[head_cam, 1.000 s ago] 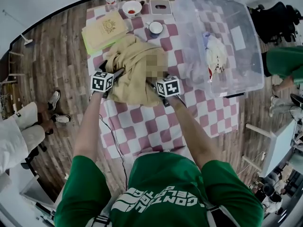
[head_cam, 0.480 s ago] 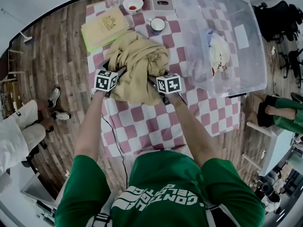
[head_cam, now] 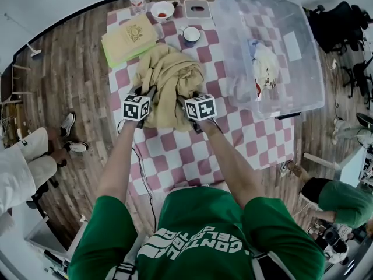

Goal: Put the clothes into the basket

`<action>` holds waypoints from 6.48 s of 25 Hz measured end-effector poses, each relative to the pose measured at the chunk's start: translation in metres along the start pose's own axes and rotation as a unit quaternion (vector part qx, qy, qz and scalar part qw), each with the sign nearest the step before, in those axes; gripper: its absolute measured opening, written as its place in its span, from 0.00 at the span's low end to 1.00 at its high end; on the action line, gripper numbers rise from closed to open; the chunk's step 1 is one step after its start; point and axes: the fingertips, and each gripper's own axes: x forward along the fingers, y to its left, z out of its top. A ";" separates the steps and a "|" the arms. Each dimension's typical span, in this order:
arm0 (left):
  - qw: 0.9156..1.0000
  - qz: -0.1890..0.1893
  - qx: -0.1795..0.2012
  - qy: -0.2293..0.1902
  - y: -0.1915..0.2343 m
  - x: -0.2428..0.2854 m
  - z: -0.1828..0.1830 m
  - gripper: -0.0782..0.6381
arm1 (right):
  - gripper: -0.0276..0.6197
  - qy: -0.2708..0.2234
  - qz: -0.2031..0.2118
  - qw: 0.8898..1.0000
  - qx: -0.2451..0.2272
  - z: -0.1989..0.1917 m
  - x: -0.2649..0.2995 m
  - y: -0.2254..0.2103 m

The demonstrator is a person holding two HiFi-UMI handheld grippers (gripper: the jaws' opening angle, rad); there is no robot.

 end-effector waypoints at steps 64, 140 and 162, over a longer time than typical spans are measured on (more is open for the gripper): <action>0.867 0.006 0.260 -0.426 -0.433 -0.247 0.482 0.20 | 0.22 -0.478 0.044 0.849 -0.220 0.320 -0.576 0.032; 0.998 0.021 0.027 0.057 -0.343 0.273 0.194 0.20 | 0.22 0.121 -0.058 0.991 -0.003 0.083 -0.218 -0.386; 0.992 0.054 0.088 -0.071 -0.380 0.198 0.281 0.45 | 0.48 -0.019 -0.143 0.989 -0.030 0.147 -0.326 -0.385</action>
